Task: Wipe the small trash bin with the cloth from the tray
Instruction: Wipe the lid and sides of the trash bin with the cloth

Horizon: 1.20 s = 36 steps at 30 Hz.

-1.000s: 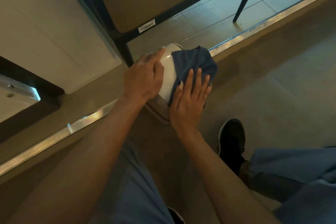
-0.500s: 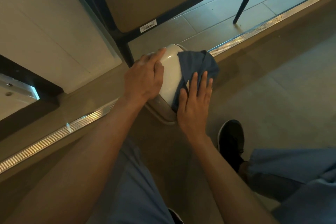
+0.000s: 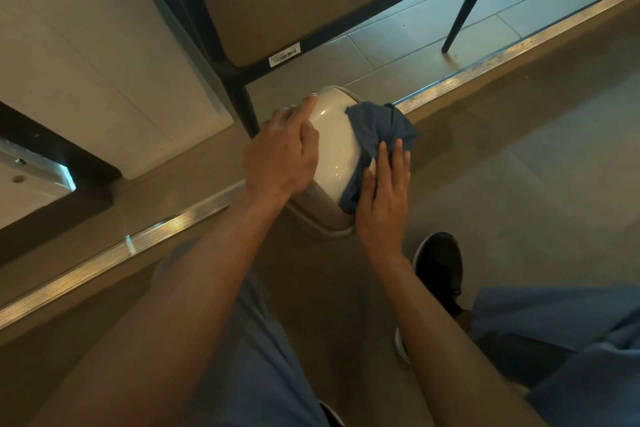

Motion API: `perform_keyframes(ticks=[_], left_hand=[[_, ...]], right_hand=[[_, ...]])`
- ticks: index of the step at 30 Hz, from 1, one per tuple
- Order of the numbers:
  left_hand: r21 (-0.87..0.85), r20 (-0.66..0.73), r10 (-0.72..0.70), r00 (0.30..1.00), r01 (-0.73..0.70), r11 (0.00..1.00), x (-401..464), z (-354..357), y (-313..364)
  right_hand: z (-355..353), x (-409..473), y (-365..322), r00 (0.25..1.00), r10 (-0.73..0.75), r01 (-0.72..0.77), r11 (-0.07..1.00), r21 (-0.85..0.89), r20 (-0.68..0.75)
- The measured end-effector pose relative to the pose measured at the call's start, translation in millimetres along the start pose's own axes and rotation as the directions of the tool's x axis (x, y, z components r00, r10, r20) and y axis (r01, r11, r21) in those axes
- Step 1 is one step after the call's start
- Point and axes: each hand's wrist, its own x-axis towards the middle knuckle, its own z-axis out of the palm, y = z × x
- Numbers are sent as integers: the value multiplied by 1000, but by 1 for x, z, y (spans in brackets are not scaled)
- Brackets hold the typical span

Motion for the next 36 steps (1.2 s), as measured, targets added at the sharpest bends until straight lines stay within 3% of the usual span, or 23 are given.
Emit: perform_keyframes(ticks=[4,10,17,20,23,27,32,36], left_hand=[[10,-1,0,1000,0,1000,0,1,0],[8,-1,11,1000,-11,1000,0,0,-1],[12,-32,-20,999,20,1000,0,2,-1],[6,-30,-13,999,13,1000,-1,3,1],[-18,-25,0,1000,-1,1000,0,2,-1],[-21,-30,-9,1000,8,1000,-1,3,-3],[-25,-43,-26,999,24,999,-1,4,-2],[-32,-49,-29,998,27,999,0,4,-2]], right_hand=[[2,-21,-1,997,-66,65,998,-21,-39],[6,-7,-6,977,-214,214,977,-11,13],[3,45,-25,897,-435,442,885,-149,78],[-4,61,-27,931,-361,365,913,-182,56],[-11,79,-31,985,-156,167,970,-175,74],[-22,107,-28,986,95,-67,978,-196,139],[-26,74,-8,983,169,-169,986,-9,75],[-16,34,-2,985,173,-173,985,-1,6]])
